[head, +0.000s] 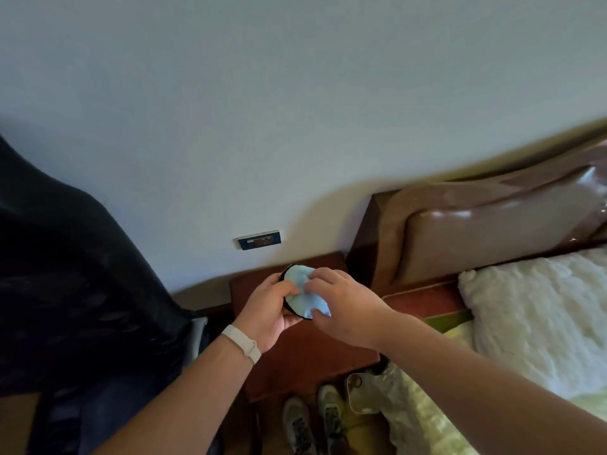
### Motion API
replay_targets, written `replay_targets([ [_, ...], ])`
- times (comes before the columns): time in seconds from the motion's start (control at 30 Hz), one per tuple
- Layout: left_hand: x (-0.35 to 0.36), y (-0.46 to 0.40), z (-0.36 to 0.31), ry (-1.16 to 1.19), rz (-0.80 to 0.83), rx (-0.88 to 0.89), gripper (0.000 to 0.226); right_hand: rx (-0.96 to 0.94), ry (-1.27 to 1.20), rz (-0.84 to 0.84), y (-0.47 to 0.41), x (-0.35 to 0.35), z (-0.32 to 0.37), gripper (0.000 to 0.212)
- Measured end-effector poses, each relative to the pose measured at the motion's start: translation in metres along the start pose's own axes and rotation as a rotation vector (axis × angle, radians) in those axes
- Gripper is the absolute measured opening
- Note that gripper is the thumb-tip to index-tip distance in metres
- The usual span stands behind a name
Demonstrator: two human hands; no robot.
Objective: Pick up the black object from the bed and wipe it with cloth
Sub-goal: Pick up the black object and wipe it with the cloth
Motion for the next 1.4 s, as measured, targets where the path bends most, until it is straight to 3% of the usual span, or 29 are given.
replay_targets([
  [0.43, 0.015, -0.130, 0.077, -0.156, -0.017, -0.106, 0.022, 0.184, -0.092, 0.045, -0.084, 0.059, -0.108, 0.038],
  [0.9, 0.008, -0.297, 0.223, -0.117, -0.124, -0.195, 0.025, 0.423, -0.256, 0.002, -0.186, 0.206, -0.249, 0.043],
  [1.1, 0.010, -0.334, 0.260, -0.080, -0.154, -0.162, 0.026, 0.433, -0.334, -0.024, -0.205, 0.245, -0.282, 0.040],
  [1.4, -0.014, -0.351, 0.278, -0.150, -0.164, -0.110, 0.021, 0.362, -0.240, -0.008, -0.217, 0.278, -0.293, 0.046],
])
Point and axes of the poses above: each hand's wrist, its own y-axis away from the middle knuckle, its own x-axis out of the palm, z = x × y, the point moved 8 cm from there along -y, towards the middle knuckle, and after that the axes turned 15 degrees about x, right-handed, at the moved point
